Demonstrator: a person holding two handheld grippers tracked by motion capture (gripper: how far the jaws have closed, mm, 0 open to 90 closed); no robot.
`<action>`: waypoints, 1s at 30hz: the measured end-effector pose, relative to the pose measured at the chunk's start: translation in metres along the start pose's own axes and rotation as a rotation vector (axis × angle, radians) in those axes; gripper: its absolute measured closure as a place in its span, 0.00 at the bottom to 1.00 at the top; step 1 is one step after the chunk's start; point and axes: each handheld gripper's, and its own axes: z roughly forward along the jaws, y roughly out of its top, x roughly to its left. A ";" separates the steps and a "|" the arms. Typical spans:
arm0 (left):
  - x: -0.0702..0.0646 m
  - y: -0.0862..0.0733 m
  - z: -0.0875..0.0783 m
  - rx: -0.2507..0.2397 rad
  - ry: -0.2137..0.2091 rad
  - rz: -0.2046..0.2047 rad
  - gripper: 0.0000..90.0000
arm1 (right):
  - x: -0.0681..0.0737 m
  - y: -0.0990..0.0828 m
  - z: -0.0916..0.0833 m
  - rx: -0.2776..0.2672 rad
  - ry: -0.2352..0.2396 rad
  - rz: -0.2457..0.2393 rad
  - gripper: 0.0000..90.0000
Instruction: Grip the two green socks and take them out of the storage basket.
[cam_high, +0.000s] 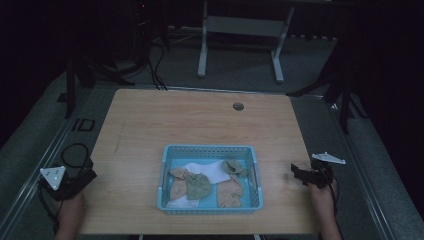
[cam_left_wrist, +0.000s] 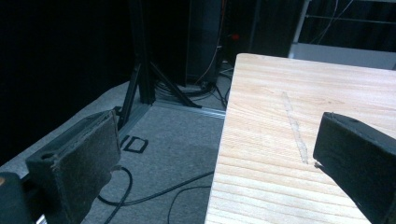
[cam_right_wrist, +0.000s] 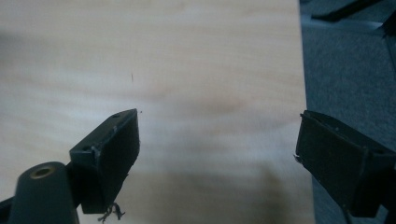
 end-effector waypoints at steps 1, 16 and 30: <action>0.000 0.000 0.000 0.000 0.000 0.000 0.01 | 0.000 0.000 0.000 0.019 -0.003 -0.017 0.15; 0.000 0.000 0.000 0.001 0.003 0.002 0.01 | -0.003 0.007 -0.022 0.399 0.189 -0.232 0.15; 0.000 0.000 0.000 0.004 0.003 0.003 0.01 | 0.017 0.006 -0.029 0.700 0.410 -0.488 0.15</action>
